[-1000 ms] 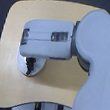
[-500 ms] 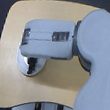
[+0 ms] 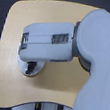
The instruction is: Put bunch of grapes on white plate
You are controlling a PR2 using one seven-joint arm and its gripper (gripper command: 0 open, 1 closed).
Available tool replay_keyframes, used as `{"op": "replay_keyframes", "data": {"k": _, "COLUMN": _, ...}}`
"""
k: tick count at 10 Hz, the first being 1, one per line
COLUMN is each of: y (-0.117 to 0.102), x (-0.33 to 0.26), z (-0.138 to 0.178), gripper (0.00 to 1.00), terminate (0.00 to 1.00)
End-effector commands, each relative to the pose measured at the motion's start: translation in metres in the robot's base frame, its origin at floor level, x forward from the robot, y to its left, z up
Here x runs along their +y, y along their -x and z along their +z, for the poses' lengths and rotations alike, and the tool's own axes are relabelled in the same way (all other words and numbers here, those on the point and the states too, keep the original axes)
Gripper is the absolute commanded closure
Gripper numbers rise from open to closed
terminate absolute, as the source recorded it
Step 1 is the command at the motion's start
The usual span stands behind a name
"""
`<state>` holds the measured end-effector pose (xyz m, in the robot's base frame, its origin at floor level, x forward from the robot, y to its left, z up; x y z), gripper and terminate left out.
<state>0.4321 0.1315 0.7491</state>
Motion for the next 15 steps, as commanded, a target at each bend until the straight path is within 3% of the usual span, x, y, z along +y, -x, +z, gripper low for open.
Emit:
{"op": "replay_keyframes", "data": {"k": 1, "y": -0.002, "x": 0.004, "z": 0.002, "gripper": 0.0, "terminate": 0.0}}
{"op": "replay_keyframes", "data": {"k": 7, "y": -0.018, "x": 0.013, "z": 0.032, "gripper": 0.0, "terminate": 0.0}}
{"op": "replay_keyframes", "data": {"k": 14, "y": -0.053, "x": 0.028, "z": 0.157, "gripper": 0.0, "terminate": 0.0}}
{"op": "replay_keyframes", "data": {"k": 15, "y": -0.049, "x": 0.026, "z": 0.172, "gripper": 0.0, "terminate": 0.0}}
